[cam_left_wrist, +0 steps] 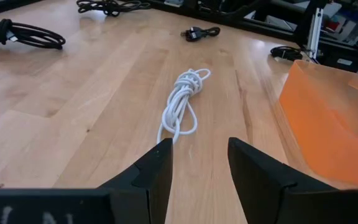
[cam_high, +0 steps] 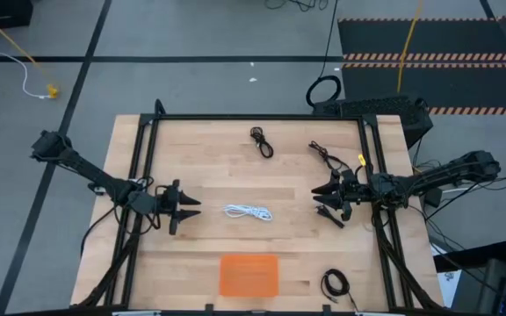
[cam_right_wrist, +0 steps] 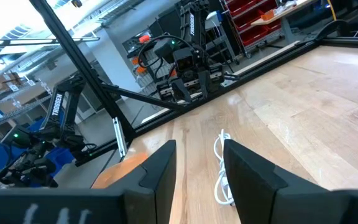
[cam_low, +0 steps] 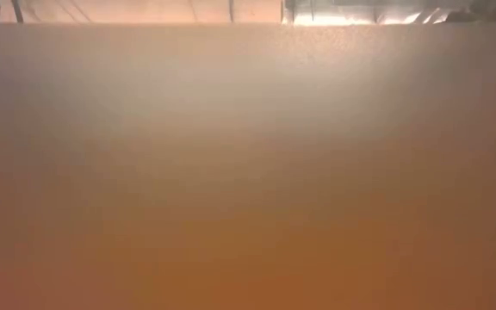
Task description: Pick and place USB-C Cables
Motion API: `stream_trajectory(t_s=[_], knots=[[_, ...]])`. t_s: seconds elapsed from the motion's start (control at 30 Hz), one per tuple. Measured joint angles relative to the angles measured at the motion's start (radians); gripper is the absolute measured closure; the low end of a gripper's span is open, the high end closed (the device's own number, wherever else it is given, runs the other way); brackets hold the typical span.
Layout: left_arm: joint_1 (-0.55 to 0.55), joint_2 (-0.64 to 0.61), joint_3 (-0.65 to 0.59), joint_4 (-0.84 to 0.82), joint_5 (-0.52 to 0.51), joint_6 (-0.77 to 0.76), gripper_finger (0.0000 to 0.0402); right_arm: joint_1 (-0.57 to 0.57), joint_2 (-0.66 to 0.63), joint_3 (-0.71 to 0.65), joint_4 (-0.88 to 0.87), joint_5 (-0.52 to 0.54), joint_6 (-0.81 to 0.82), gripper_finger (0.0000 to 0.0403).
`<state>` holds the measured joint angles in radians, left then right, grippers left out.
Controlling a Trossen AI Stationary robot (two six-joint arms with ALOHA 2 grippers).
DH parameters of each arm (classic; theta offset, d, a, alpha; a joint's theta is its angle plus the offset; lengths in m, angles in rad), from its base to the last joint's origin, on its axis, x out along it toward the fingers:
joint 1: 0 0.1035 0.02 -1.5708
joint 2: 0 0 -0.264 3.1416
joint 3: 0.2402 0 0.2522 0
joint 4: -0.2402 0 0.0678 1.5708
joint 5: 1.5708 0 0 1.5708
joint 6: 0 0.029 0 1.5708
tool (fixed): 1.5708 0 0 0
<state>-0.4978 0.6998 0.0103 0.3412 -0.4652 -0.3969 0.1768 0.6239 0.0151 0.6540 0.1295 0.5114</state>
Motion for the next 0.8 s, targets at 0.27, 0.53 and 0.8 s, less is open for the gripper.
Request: stream_trajectory(t_s=[0.27,0.53,0.8], knots=[[0.000,0.000,0.000,0.000,0.000,0.000,0.0245,0.000,0.000,0.000,0.097,0.080,0.004,0.0277],[0.000,0.000,0.000,0.000,0.000,0.000,0.0245,0.000,0.000,0.000,0.233,0.079,0.024,0.0277],[0.000,0.000,0.000,0.000,0.000,0.000,0.0245,0.000,0.000,0.000,0.329,0.082,0.086,0.0277]])
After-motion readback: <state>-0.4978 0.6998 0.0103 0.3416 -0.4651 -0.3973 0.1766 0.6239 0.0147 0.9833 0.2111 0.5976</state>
